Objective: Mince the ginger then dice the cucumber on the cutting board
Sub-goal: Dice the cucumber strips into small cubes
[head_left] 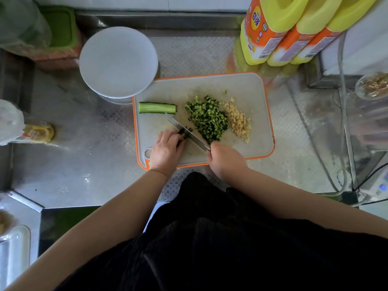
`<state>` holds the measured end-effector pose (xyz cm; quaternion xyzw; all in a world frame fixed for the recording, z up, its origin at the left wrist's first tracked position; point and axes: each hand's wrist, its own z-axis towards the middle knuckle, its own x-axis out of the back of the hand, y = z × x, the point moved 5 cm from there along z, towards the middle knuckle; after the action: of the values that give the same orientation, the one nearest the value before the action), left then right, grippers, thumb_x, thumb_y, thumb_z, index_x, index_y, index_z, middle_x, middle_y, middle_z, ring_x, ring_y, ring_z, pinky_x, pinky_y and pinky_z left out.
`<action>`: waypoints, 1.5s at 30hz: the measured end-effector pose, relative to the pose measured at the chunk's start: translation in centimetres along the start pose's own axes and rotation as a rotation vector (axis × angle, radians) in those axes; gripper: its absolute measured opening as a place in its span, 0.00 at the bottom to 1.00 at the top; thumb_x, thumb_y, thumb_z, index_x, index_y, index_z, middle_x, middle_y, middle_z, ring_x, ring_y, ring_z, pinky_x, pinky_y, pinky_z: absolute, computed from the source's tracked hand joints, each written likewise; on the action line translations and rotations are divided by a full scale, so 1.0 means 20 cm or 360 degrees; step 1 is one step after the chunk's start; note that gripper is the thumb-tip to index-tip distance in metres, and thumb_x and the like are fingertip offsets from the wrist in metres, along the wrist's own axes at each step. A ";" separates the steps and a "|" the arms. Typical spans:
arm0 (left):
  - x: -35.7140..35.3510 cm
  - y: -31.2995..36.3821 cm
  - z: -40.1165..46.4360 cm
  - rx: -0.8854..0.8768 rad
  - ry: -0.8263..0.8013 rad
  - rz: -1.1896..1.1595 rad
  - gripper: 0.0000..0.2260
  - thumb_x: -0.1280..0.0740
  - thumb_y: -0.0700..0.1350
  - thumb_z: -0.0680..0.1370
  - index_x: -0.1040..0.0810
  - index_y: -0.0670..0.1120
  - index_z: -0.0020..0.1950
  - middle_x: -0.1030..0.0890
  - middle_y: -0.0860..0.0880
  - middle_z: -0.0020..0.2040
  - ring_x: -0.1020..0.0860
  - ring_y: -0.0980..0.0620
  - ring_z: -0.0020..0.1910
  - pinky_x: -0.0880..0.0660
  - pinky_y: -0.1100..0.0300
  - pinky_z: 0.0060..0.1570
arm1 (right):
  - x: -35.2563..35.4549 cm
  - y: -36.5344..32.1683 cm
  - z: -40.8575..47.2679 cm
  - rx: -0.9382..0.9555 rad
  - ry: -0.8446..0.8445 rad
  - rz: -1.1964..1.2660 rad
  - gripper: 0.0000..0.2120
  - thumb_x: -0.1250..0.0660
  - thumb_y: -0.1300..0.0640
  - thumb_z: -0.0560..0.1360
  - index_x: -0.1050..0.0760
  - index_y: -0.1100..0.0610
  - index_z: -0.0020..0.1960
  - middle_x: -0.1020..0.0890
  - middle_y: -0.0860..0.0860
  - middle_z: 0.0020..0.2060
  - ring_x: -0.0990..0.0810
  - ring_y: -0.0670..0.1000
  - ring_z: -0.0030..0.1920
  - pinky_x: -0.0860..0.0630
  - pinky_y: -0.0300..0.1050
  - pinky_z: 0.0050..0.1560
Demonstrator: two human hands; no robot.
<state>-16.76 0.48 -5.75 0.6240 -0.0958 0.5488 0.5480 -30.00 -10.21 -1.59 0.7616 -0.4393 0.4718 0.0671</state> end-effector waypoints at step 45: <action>0.02 -0.06 -0.01 0.0041 -0.0127 0.0045 0.14 0.38 0.48 0.78 0.18 0.39 0.45 0.20 0.44 0.45 0.23 0.41 0.45 0.23 0.47 0.35 | 0.01 -0.07 0.00 0.0118 0.0009 -0.0025 0.11 0.46 0.52 0.82 0.37 0.57 0.43 0.31 0.51 0.31 0.29 0.56 0.34 0.37 0.47 0.31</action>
<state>-15.83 1.24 -6.26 0.6509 -0.1192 0.5324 0.5278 -28.83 -9.45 -1.04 0.7656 -0.4154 0.4893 0.0436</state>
